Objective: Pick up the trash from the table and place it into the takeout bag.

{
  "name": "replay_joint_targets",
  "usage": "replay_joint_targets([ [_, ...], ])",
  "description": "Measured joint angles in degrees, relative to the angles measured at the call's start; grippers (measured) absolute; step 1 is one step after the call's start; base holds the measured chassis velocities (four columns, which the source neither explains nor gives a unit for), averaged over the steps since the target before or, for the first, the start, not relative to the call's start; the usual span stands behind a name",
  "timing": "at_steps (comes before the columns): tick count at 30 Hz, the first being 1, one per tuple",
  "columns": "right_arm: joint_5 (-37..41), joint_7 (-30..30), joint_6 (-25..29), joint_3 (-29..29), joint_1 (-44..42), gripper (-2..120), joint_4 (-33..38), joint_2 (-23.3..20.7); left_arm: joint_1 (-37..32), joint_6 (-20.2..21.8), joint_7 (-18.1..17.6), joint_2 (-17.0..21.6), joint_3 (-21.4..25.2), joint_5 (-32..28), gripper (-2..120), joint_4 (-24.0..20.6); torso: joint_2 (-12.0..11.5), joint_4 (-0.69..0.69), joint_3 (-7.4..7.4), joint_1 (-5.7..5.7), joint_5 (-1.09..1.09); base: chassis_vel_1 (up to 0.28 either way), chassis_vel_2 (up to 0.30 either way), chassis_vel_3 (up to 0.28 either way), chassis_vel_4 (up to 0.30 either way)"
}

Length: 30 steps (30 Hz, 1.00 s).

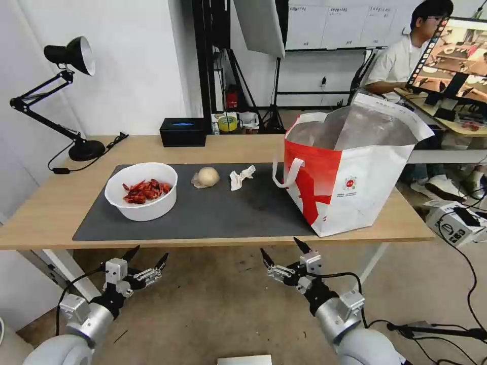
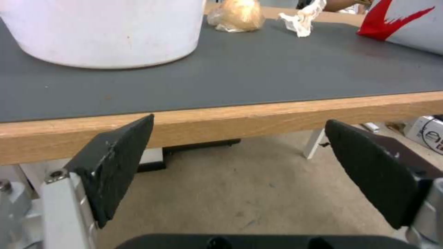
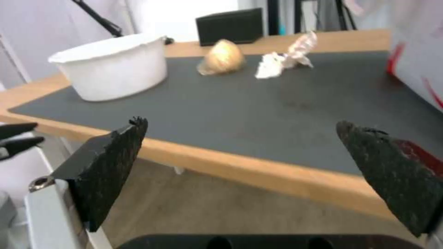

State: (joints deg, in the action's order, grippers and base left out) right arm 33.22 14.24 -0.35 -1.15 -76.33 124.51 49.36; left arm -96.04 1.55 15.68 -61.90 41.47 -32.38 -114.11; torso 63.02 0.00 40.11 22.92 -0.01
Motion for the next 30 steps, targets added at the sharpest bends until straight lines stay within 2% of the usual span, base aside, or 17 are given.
replay_joint_targets([
  [5, 0.9, 0.3, -1.5, -3.4, 5.7, 100, -1.9, -0.1, 0.1, 0.0, -0.1, -0.1, 0.0, 0.0, 100, -0.1, 0.0, 0.00, 0.00, 0.00, 0.01, 0.000, 0.000, 0.000, 0.000],
  [8, 3.9, 2.5, -3.6, -7.7, 13.7, 100, -4.0, 0.0, 0.3, 0.1, -0.2, -0.3, -0.1, 0.0, 100, -0.4, 0.0, 0.01, 0.00, 0.01, 0.00, 0.000, 0.000, 0.000, 0.000],
  [14, 6.4, 5.2, -5.5, -12.0, 21.1, 100, -6.3, 0.3, 0.2, 0.2, -0.2, -0.7, 0.1, 0.4, 100, -0.5, 0.0, 0.00, 0.01, 0.01, 0.00, 0.000, 0.000, 0.000, 0.000],
  [20, 10.8, 12.6, -11.1, -18.0, 30.7, 100, -11.1, 5.3, -0.1, 0.2, -0.2, -1.2, -0.2, 1.0, 100, -0.6, 0.0, 0.01, 0.01, 0.01, 0.00, 0.000, 0.000, 0.000, 0.000],
  [25, 13.0, 16.9, -14.4, -19.5, 35.3, 100, -14.6, 9.5, -0.3, 0.3, -0.3, -1.2, -0.2, 1.1, 100, -1.3, 0.0, 0.01, 0.01, 0.01, 0.00, 0.000, 0.000, 0.000, 0.000],
  [30, 14.3, 18.8, -15.2, -20.2, 38.0, 100, -17.3, 11.7, -0.5, 0.3, -0.3, -1.2, 0.0, 1.1, 100, -1.5, 0.0, 0.00, 0.01, 0.01, 0.00, 0.000, 0.000, 0.000, 0.000],
])
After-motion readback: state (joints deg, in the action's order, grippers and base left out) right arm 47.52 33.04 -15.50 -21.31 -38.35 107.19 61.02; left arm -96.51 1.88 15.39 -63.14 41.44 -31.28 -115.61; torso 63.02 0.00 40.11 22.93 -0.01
